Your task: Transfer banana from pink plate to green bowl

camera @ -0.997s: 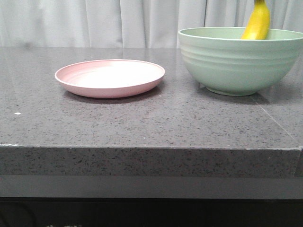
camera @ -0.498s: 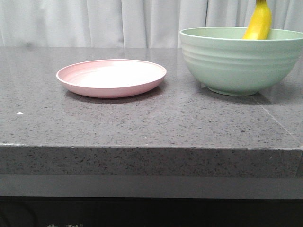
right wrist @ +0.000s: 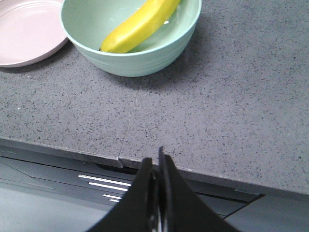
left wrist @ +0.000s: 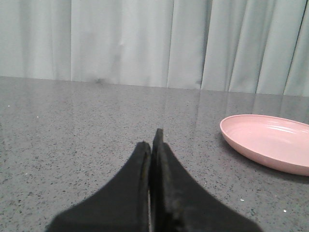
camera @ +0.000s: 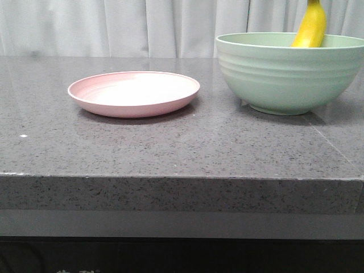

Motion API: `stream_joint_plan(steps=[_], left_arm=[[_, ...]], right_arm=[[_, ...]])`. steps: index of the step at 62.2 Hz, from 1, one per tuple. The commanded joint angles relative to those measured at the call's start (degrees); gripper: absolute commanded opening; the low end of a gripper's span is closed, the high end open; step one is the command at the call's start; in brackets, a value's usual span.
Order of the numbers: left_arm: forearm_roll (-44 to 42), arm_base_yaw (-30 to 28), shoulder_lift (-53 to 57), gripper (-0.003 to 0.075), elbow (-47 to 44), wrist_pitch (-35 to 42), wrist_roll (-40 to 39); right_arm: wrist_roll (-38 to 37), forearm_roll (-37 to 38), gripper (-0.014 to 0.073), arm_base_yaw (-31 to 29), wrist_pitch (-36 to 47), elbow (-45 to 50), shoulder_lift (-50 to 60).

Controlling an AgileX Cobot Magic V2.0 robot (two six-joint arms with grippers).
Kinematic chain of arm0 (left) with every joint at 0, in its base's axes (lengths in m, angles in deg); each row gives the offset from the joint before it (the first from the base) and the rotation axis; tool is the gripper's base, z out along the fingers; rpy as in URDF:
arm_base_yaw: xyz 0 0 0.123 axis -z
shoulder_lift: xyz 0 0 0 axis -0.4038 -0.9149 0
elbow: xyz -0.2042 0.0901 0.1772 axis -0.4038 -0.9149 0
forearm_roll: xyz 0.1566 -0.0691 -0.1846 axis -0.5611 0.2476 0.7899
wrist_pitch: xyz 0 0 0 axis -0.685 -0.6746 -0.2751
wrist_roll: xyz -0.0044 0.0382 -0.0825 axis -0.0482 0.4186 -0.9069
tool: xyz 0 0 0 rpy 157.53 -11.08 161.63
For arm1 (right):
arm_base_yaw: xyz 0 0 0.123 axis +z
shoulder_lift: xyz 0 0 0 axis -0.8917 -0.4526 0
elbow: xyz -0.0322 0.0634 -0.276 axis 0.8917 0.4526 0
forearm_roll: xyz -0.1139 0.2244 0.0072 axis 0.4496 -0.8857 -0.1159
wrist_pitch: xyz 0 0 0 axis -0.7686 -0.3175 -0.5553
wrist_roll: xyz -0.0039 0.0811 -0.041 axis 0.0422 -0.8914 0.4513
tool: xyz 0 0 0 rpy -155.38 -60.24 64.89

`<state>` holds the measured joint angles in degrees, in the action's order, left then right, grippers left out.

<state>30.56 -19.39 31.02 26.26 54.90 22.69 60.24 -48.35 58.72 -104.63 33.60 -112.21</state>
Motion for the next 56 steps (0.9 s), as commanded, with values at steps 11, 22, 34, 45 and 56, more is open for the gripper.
stream_joint_plan(steps=[11, 22, 34, 45, 56], left_arm=[[0.35, 0.53, 1.43, -0.0018, -0.20, 4.86, -0.58], [0.35, 0.53, 1.43, -0.0018, -0.20, 4.86, -0.58], [0.35, 0.53, 1.43, -0.0018, -0.20, 4.86, -0.58], [0.35, 0.53, 1.43, -0.0018, -0.20, 4.86, -0.58], [0.35, 0.53, 1.43, -0.0018, -0.20, 4.86, -0.58]], right_arm=[[0.07, 3.03, -0.0069, -0.01, 5.83, 0.00, 0.41], [-1.39, 7.22, -0.0069, 0.81, 20.96, 8.85, 5.72], [-10.54, 13.53, -0.0069, 3.31, 39.08, 23.79, 14.87], [-13.06, 15.17, -0.0069, 3.23, 47.06, 35.36, 22.98], [-13.06, 14.03, -0.0069, 3.23, 56.06, 44.09, 28.02]])
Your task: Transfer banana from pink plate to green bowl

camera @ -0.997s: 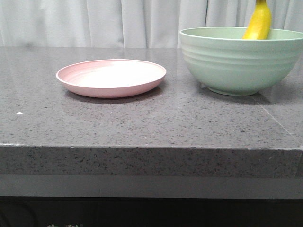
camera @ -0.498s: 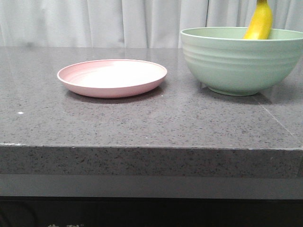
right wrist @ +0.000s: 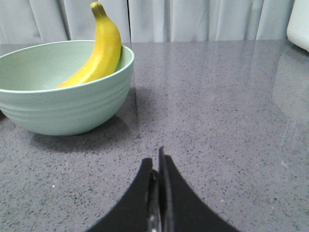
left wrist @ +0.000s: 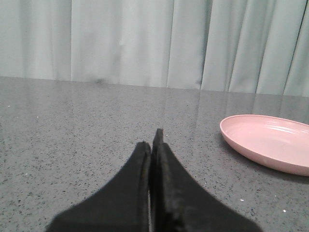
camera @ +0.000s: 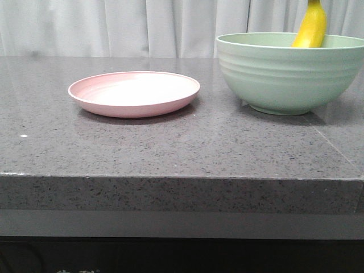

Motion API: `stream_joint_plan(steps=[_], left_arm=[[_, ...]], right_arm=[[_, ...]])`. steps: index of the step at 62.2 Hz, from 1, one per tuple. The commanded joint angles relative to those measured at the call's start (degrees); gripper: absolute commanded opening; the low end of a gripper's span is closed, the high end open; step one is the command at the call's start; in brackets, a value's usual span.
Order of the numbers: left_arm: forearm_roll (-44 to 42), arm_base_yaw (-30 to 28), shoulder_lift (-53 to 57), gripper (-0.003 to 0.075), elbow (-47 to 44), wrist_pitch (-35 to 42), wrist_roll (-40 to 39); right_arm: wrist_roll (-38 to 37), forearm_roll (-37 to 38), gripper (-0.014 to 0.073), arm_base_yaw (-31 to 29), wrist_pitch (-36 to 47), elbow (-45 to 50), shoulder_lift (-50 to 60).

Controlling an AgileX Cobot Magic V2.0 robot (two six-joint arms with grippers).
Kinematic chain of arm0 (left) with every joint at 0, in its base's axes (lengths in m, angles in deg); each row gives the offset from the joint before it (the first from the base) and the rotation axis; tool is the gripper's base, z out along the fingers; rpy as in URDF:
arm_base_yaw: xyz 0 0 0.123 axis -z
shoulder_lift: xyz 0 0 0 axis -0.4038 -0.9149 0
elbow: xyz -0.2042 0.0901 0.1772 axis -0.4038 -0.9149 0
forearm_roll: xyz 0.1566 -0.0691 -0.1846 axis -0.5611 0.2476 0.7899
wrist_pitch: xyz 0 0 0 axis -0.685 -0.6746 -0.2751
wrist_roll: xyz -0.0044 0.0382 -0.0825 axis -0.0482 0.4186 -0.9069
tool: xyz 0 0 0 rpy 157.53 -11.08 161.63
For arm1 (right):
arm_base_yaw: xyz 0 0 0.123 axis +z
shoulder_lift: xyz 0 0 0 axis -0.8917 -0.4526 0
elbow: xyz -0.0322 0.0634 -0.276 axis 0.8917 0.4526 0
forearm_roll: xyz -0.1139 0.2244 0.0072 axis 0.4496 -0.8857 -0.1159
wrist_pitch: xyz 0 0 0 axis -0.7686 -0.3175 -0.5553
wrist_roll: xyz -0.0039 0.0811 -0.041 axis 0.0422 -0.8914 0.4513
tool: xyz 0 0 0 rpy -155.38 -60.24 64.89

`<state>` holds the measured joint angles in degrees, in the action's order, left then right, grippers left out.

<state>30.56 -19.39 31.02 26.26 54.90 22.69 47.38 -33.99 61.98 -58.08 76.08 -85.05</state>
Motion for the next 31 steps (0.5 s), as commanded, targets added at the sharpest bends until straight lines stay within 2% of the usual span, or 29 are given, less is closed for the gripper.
stream_joint_plan(steps=[1, 14, 17, 31], left_arm=[[0.35, 0.53, 1.43, -0.0018, -0.20, 4.86, -0.58], [0.35, 0.53, 1.43, -0.0018, -0.20, 4.86, -0.58], [0.35, 0.53, 1.43, -0.0018, -0.20, 4.86, -0.58], [0.35, 0.53, 1.43, -0.0018, -0.20, 4.86, -0.58]], right_arm=[[-0.20, -0.62, -0.0069, -0.04, 10.50, 2.15, 1.26], [-0.20, -1.67, -0.0069, -0.04, 18.92, 10.49, 3.63], [-0.20, -1.67, -0.0069, -0.04, 16.80, 10.21, 3.63], [-0.20, -1.99, -0.0069, -0.04, 16.66, 10.27, 3.63]])
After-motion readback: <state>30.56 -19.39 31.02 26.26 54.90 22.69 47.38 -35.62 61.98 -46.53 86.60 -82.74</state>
